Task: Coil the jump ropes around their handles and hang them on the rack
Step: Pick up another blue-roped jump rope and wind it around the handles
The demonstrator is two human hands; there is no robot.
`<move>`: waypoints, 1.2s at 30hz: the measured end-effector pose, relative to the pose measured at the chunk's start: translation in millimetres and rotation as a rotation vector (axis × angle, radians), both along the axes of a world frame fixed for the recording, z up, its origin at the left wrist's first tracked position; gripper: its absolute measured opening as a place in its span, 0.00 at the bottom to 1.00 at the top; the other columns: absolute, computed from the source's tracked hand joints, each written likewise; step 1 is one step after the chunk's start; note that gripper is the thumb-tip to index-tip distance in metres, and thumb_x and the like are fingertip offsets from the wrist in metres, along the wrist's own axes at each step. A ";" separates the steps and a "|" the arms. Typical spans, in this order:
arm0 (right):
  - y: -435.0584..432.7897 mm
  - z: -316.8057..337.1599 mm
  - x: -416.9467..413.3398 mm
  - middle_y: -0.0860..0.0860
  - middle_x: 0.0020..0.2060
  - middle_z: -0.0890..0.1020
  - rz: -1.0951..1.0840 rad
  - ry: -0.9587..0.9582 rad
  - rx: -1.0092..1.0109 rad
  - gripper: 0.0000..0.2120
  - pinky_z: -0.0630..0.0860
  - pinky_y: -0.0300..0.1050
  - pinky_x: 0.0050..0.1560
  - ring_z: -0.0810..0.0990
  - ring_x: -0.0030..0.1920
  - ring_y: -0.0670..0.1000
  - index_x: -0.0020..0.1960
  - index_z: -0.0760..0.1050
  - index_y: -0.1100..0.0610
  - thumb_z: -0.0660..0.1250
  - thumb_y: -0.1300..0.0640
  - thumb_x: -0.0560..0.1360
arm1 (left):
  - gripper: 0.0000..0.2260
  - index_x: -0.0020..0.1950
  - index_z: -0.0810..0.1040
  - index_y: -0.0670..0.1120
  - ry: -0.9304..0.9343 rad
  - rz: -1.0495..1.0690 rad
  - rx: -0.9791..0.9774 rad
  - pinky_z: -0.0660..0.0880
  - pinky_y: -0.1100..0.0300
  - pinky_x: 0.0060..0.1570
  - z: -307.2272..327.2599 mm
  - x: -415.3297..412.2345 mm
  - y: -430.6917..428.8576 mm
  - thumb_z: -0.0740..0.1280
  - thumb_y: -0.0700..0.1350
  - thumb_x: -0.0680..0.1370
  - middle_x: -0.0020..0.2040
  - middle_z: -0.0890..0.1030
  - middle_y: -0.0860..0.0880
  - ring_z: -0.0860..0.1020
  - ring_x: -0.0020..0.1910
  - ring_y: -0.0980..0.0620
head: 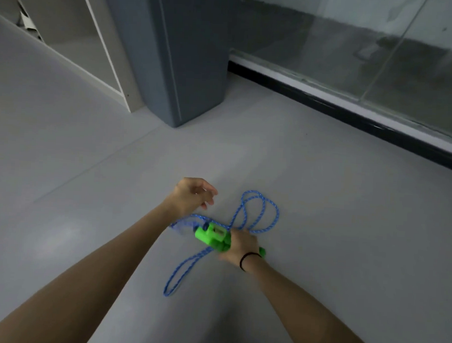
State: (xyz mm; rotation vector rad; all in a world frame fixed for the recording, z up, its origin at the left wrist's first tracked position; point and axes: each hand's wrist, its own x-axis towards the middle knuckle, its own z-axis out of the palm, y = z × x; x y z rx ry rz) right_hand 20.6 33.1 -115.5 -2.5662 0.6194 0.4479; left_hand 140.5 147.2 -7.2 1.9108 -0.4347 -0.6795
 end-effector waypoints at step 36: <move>-145.0 988.2 14.6 0.58 0.50 0.83 -0.690 -1.151 0.543 0.33 0.76 0.58 0.58 0.81 0.52 0.58 0.51 0.79 0.53 0.53 0.28 0.66 | 0.14 0.65 0.67 0.60 0.185 -0.516 -0.553 0.78 0.54 0.46 906.7 -42.6 -169.0 0.51 0.49 0.82 0.55 0.80 0.55 0.80 0.52 0.56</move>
